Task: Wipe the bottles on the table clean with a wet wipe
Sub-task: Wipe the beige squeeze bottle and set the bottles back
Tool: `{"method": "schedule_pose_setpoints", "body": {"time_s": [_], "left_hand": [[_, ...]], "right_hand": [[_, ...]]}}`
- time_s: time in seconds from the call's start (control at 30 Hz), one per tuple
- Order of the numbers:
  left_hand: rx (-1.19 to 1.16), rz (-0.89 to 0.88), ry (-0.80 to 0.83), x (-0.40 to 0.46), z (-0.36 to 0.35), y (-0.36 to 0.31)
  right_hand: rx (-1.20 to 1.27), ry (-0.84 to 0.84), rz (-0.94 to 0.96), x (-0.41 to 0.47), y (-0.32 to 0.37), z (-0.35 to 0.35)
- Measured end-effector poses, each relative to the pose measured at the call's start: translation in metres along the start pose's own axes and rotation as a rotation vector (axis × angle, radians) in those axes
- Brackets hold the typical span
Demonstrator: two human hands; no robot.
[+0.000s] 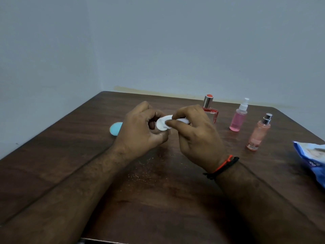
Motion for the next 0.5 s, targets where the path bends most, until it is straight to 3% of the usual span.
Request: {"method": "schedule_pose_setpoints", "body": {"time_s": [0.3, 0.5], "left_hand": [[-0.011, -0.005, -0.019, -0.002, -0.001, 0.002], [0.001, -0.034, -0.019, -0.003, -0.002, -0.001]], "right_hand": [[-0.001, 0.097, 0.064, -0.001, 0.008, -0.017], [-0.004, 0.004, -0.039, -0.003, -0.008, -0.002]]}}
Point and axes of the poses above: each hand's wrist, its own x-axis towards the middle knuckle, its own z-axis out of the back of the hand, y = z × x, the point moved 10 cm from there along x, towards the middle knuckle, and after that the axes turned 5 degrees about y, right-handed, at the moved point
